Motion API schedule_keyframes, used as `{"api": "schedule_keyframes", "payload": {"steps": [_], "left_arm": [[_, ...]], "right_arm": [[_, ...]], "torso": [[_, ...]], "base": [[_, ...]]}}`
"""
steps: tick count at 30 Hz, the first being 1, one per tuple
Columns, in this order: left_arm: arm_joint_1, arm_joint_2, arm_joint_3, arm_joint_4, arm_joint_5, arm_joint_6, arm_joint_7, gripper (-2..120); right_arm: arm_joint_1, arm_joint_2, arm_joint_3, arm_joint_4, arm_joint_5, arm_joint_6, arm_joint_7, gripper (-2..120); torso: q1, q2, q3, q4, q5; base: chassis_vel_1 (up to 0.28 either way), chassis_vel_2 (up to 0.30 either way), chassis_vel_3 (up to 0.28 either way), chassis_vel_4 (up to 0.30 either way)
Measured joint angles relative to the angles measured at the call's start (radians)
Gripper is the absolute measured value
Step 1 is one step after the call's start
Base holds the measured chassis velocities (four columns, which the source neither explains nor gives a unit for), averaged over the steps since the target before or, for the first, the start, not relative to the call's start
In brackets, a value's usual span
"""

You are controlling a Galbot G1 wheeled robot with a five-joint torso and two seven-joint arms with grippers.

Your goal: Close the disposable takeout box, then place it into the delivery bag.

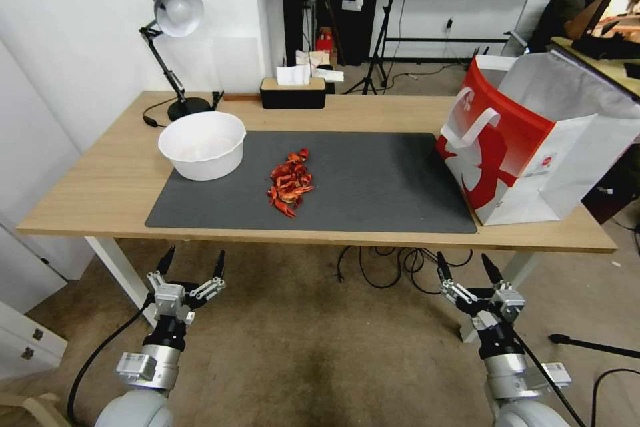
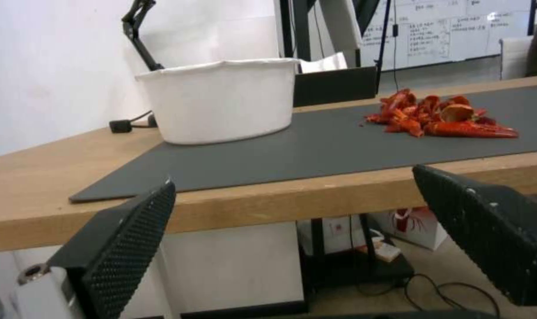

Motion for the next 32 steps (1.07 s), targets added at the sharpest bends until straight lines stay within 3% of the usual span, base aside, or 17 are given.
{"api": "schedule_keyframes", "payload": {"steps": [32], "left_arm": [[0.001,0.001,0.002,0.001,-0.002,0.000,-0.003,100]], "right_arm": [[0.003,-0.002,0.000,0.001,0.004,-0.003,0.002,100]], "torso": [[0.000,0.000,0.000,0.0000,0.0000]], "base": [[0.000,0.000,0.000,0.000]]}}
